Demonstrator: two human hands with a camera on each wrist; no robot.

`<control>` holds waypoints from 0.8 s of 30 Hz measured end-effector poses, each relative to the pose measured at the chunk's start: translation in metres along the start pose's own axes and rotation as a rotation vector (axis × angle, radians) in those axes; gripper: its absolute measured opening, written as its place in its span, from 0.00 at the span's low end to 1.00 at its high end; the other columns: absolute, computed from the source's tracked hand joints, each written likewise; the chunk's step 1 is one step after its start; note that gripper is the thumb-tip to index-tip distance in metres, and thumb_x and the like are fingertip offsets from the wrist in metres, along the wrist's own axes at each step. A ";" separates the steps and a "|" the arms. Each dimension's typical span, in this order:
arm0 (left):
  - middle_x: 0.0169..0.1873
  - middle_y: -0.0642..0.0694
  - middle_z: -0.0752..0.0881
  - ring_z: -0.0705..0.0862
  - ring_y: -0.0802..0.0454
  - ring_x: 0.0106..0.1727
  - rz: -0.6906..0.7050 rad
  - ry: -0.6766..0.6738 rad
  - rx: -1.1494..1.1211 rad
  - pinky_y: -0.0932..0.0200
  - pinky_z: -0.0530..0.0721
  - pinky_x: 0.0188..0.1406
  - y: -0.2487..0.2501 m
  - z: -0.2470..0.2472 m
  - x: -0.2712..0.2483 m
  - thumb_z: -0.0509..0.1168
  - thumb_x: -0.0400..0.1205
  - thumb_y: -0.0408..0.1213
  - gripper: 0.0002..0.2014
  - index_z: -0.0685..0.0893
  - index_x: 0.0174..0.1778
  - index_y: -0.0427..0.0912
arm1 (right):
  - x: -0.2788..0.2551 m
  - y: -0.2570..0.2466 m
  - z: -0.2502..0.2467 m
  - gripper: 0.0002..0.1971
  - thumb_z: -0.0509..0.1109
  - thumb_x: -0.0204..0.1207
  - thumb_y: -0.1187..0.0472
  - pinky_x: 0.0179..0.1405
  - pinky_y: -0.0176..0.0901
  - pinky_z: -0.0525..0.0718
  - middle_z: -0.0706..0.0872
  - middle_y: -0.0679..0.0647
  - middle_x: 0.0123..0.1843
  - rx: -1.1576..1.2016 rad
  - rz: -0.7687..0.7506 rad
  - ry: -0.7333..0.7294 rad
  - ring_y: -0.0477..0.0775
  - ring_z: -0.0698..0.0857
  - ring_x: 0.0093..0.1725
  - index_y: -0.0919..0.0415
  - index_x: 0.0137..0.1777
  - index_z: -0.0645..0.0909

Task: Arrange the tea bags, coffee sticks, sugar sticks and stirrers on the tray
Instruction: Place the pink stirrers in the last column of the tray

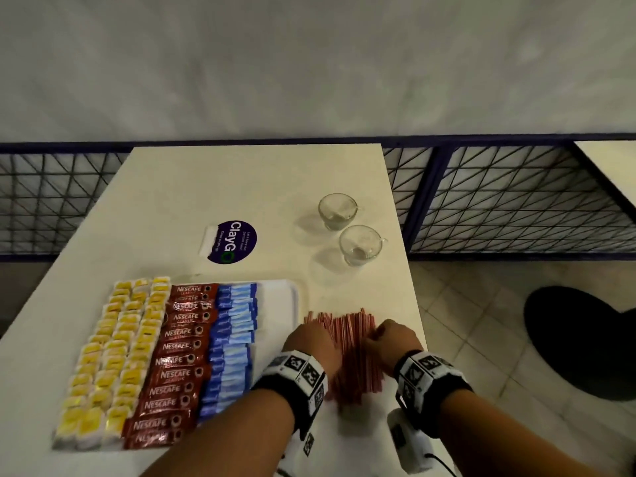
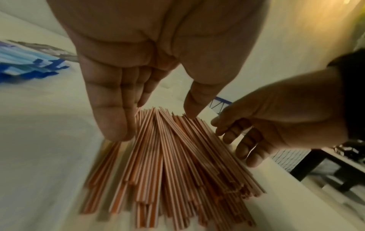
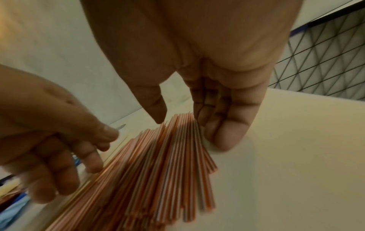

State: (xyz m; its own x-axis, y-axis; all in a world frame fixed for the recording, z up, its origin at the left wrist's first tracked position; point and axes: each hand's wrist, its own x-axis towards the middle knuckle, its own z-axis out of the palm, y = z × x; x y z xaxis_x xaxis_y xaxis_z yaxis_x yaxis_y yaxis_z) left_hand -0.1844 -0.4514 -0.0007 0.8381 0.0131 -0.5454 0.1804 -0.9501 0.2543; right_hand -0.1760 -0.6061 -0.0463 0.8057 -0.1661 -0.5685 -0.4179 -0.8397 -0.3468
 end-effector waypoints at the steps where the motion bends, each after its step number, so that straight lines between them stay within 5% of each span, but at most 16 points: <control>1: 0.56 0.40 0.87 0.85 0.42 0.58 -0.010 -0.007 0.009 0.59 0.79 0.47 0.005 0.001 0.001 0.63 0.82 0.47 0.17 0.85 0.54 0.35 | 0.002 0.000 0.001 0.18 0.69 0.71 0.46 0.39 0.38 0.73 0.87 0.58 0.48 0.002 -0.011 -0.011 0.59 0.86 0.50 0.60 0.51 0.84; 5: 0.52 0.41 0.88 0.87 0.42 0.52 -0.055 -0.015 0.019 0.60 0.79 0.41 0.018 0.009 0.006 0.67 0.78 0.53 0.19 0.86 0.47 0.37 | 0.002 0.000 -0.001 0.15 0.67 0.72 0.48 0.37 0.38 0.73 0.84 0.55 0.39 0.039 -0.049 -0.060 0.59 0.85 0.44 0.61 0.45 0.83; 9: 0.61 0.39 0.80 0.84 0.42 0.59 -0.125 0.001 0.038 0.55 0.83 0.51 0.027 0.017 0.011 0.69 0.76 0.51 0.23 0.80 0.61 0.38 | -0.002 0.001 -0.006 0.10 0.64 0.73 0.50 0.38 0.39 0.78 0.86 0.55 0.39 0.104 -0.092 -0.088 0.58 0.85 0.41 0.56 0.39 0.80; 11: 0.64 0.38 0.79 0.82 0.42 0.63 -0.131 0.015 0.055 0.54 0.81 0.58 0.030 0.021 0.013 0.66 0.79 0.44 0.21 0.77 0.65 0.38 | -0.003 0.001 -0.008 0.09 0.64 0.73 0.50 0.40 0.38 0.78 0.87 0.55 0.42 0.141 -0.107 -0.105 0.57 0.85 0.44 0.54 0.40 0.80; 20: 0.55 0.41 0.87 0.87 0.43 0.55 -0.136 0.010 -0.074 0.58 0.83 0.46 0.031 0.018 0.024 0.62 0.83 0.38 0.11 0.84 0.55 0.38 | -0.009 -0.005 -0.006 0.14 0.66 0.75 0.48 0.51 0.46 0.86 0.90 0.56 0.47 0.198 -0.151 -0.154 0.57 0.88 0.46 0.56 0.51 0.84; 24: 0.59 0.40 0.86 0.85 0.42 0.59 -0.152 -0.001 -0.088 0.57 0.82 0.51 0.029 0.016 0.028 0.60 0.84 0.36 0.11 0.82 0.57 0.36 | -0.008 -0.003 -0.007 0.13 0.65 0.75 0.49 0.50 0.46 0.86 0.90 0.57 0.46 0.196 -0.165 -0.147 0.58 0.88 0.47 0.57 0.51 0.84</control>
State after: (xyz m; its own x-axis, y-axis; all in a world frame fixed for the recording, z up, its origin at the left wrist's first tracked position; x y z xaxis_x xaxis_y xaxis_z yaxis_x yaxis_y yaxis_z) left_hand -0.1638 -0.4837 -0.0210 0.7972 0.1546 -0.5835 0.3499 -0.9060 0.2380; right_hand -0.1787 -0.6062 -0.0353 0.8059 0.0532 -0.5897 -0.3709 -0.7309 -0.5728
